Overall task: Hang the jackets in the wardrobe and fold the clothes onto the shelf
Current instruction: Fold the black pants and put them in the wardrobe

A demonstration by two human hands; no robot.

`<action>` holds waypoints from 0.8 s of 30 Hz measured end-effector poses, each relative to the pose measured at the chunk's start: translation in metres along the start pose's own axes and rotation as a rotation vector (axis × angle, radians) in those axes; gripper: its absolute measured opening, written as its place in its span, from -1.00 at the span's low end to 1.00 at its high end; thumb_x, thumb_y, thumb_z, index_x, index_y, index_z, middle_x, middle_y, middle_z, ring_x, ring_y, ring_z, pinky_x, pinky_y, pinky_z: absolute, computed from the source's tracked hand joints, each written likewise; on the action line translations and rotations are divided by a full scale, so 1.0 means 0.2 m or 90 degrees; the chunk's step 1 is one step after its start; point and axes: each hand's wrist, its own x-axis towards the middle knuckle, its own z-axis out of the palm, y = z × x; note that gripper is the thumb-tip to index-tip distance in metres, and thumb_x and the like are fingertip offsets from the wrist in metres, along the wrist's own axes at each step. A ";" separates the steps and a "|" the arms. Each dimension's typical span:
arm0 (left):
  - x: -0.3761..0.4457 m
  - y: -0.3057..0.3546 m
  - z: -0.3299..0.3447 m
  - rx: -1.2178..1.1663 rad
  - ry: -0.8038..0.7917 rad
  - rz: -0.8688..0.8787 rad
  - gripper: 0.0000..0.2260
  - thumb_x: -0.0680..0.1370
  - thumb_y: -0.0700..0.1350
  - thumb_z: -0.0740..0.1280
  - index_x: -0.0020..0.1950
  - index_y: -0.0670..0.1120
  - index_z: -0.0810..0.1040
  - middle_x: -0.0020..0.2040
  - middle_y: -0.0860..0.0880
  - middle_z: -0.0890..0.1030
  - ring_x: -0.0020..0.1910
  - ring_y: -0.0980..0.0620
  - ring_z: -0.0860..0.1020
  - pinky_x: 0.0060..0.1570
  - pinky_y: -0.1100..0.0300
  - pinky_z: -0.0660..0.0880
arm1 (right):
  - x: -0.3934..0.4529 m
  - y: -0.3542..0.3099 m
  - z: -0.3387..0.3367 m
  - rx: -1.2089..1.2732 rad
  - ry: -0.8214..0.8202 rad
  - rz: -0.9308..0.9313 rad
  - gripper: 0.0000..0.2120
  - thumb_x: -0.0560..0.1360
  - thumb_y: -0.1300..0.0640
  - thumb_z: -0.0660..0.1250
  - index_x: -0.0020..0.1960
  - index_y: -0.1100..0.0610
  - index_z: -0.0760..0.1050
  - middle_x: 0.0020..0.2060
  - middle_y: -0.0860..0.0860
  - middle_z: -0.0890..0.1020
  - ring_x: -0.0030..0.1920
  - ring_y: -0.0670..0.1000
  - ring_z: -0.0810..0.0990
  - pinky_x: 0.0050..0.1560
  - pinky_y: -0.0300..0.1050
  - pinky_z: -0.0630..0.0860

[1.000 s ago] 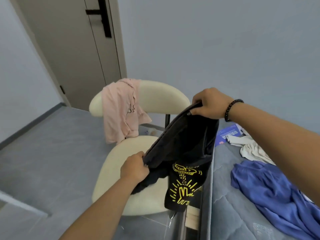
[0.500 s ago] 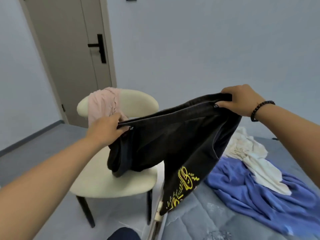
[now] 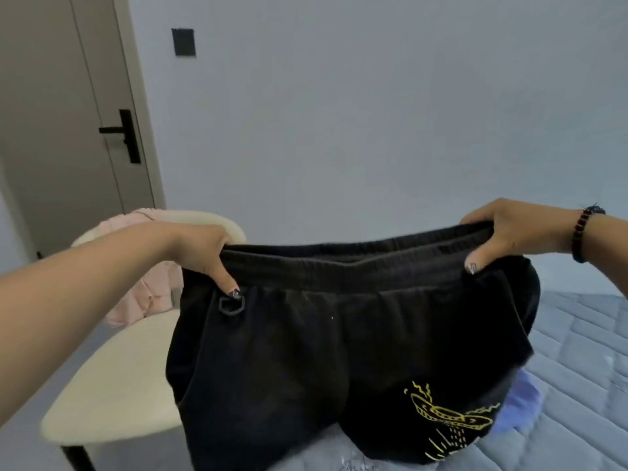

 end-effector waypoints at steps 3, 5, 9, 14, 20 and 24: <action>0.14 -0.01 0.17 0.078 -0.088 -0.031 -0.62 0.25 0.09 0.60 -0.07 -0.03 0.60 -0.13 0.08 0.68 -0.09 0.07 0.64 0.01 0.16 0.57 | 0.02 0.15 0.15 -0.049 -0.125 0.075 -0.68 0.21 0.13 0.63 -0.08 0.09 0.63 -0.19 -0.01 0.72 -0.14 -0.04 0.69 -0.10 -0.14 0.61; 0.25 -0.01 0.28 0.070 -0.138 -0.016 -0.75 0.32 0.03 0.57 -0.13 -0.02 0.61 -0.17 0.09 0.66 -0.12 0.07 0.63 -0.02 0.16 0.57 | 0.08 0.26 0.26 -0.135 -0.145 0.120 -0.75 0.27 0.09 0.59 -0.10 0.08 0.63 -0.21 -0.02 0.71 -0.15 -0.04 0.68 -0.08 -0.13 0.62; 0.50 0.05 0.37 0.158 -0.072 0.006 -0.79 0.49 -0.03 0.37 -0.31 -0.05 0.46 -0.32 0.02 0.52 -0.29 0.00 0.48 -0.26 0.14 0.40 | 0.31 0.45 0.36 -0.394 -0.013 0.186 -0.81 0.38 -0.05 0.41 -0.09 0.04 0.58 -0.17 -0.01 0.65 -0.11 0.03 0.63 -0.10 -0.10 0.58; 0.73 0.27 0.06 0.184 0.427 0.056 -0.79 0.61 -0.04 0.14 0.13 0.03 0.55 0.09 -0.09 0.61 0.05 -0.18 0.56 -0.07 0.08 0.48 | 0.45 0.47 -0.02 -0.366 0.449 0.238 -0.82 0.53 0.07 0.25 0.04 0.11 0.57 0.02 0.17 0.62 0.05 0.22 0.57 -0.06 -0.03 0.48; 0.67 0.59 -0.38 -0.172 0.705 0.249 -0.59 0.57 -0.30 0.17 0.38 -0.03 0.48 0.33 -0.10 0.52 0.32 -0.12 0.46 0.37 0.08 0.32 | 0.27 0.31 -0.43 0.016 0.848 0.095 -0.76 0.43 0.32 0.28 0.03 0.22 0.65 -0.04 0.18 0.68 0.06 0.16 0.61 0.07 -0.22 0.42; 0.55 0.54 -0.15 -0.174 0.679 0.284 -0.54 0.49 -0.41 0.23 0.34 -0.11 0.53 0.27 -0.16 0.57 0.27 -0.17 0.50 0.33 0.08 0.35 | 0.05 0.35 -0.28 0.127 0.822 0.060 -0.78 0.40 0.29 0.34 -0.01 0.13 0.66 -0.11 0.09 0.67 -0.04 0.00 0.61 -0.02 -0.33 0.51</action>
